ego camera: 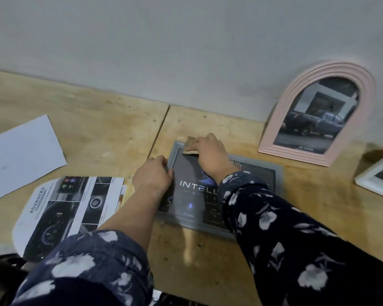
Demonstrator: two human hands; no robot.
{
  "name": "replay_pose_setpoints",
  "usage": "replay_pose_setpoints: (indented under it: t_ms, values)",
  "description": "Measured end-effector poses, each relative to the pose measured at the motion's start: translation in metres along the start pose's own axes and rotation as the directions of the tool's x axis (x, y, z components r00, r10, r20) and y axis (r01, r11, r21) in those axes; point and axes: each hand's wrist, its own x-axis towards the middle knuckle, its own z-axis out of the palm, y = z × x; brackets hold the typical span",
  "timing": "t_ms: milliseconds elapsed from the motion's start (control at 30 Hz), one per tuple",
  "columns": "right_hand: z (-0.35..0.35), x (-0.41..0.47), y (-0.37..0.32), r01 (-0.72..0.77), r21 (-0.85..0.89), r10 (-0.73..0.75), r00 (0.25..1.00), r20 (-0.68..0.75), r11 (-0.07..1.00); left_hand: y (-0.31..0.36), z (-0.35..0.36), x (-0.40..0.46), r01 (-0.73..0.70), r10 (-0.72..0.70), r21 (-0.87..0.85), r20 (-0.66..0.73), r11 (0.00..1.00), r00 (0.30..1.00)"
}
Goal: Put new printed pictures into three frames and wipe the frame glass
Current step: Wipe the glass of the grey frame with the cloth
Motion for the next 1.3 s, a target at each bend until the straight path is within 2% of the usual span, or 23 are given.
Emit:
replay_pose_setpoints:
  t_ms: [133, 267, 367, 467, 533, 600, 700, 767, 867, 933, 1000, 1133, 1233, 1300]
  values:
    - [0.012, -0.034, 0.040, -0.129, 0.164, 0.151, 0.979, -0.133, 0.978, 0.001, 0.002, -0.003, 0.016, -0.016, 0.014, -0.009, 1.000, 1.000]
    - [0.007, -0.071, 0.079, -0.234, 0.199, 0.280, 0.926, -0.251, 0.952, 0.000, 0.001, -0.002, 0.041, -0.041, 0.003, -0.008, 0.999, 0.999]
    - [-0.006, -0.098, 0.100, -0.347, 0.230, 0.397, 0.889, -0.230, 0.909, 0.002, 0.000, -0.002, 0.048, -0.048, 0.007, 0.004, 0.999, 0.999]
    - [-0.004, -0.118, 0.115, -0.379, 0.202, 0.423, 0.866, -0.267, 0.903, 0.003, 0.000, -0.002, 0.065, -0.065, -0.002, 0.002, 0.998, 0.998]
    - [0.003, -0.128, 0.125, -0.404, 0.273, 0.476, 0.827, -0.299, 0.873, 0.005, 0.002, -0.003, 0.069, -0.069, -0.006, -0.002, 0.998, 0.998]
    - [0.005, -0.135, 0.128, -0.456, 0.397, 0.576, 0.771, -0.271, 0.797, 0.005, 0.003, -0.003, 0.074, -0.073, -0.038, 0.012, 0.997, 0.997]
    - [0.001, -0.137, 0.124, -0.554, 0.567, 0.736, 0.661, -0.144, 0.609, 0.003, 0.009, 0.000, 0.092, -0.084, -0.176, 0.055, 0.980, 0.995]
    - [-0.004, -0.142, 0.119, -0.498, 0.731, 0.782, 0.619, -0.078, 0.467, 0.007, 0.011, -0.002, 0.140, -0.121, -0.297, 0.080, 0.945, 0.989]
    - [-0.014, -0.148, 0.118, -0.416, 0.891, 0.842, 0.534, 0.079, 0.181, 0.012, 0.010, -0.007, 0.241, -0.186, -0.489, 0.159, 0.839, 0.970]
    - [-0.019, -0.149, 0.112, -0.446, 0.892, 0.863, 0.475, 0.171, 0.068, 0.007, 0.004, -0.008, 0.280, -0.207, -0.608, 0.189, 0.743, 0.960]
    - [-0.027, -0.143, 0.103, -0.441, 0.897, 0.846, 0.491, 0.208, 0.036, -0.004, -0.005, -0.008, 0.291, -0.230, -0.664, 0.180, 0.689, 0.956]
    - [-0.041, -0.119, 0.078, -0.358, 0.933, 0.760, 0.615, 0.210, 0.032, -0.032, -0.033, -0.009, 0.247, -0.306, -0.752, 0.063, 0.611, 0.950]
    - [-0.051, -0.094, 0.047, -0.299, 0.944, 0.701, 0.703, 0.121, 0.137, -0.057, -0.073, -0.006, 0.175, -0.366, -0.783, -0.072, 0.598, 0.928]
    - [-0.044, -0.079, 0.026, -0.286, 0.919, 0.650, 0.759, 0.044, 0.271, -0.077, -0.105, -0.001, 0.134, -0.428, -0.815, -0.149, 0.564, 0.891]
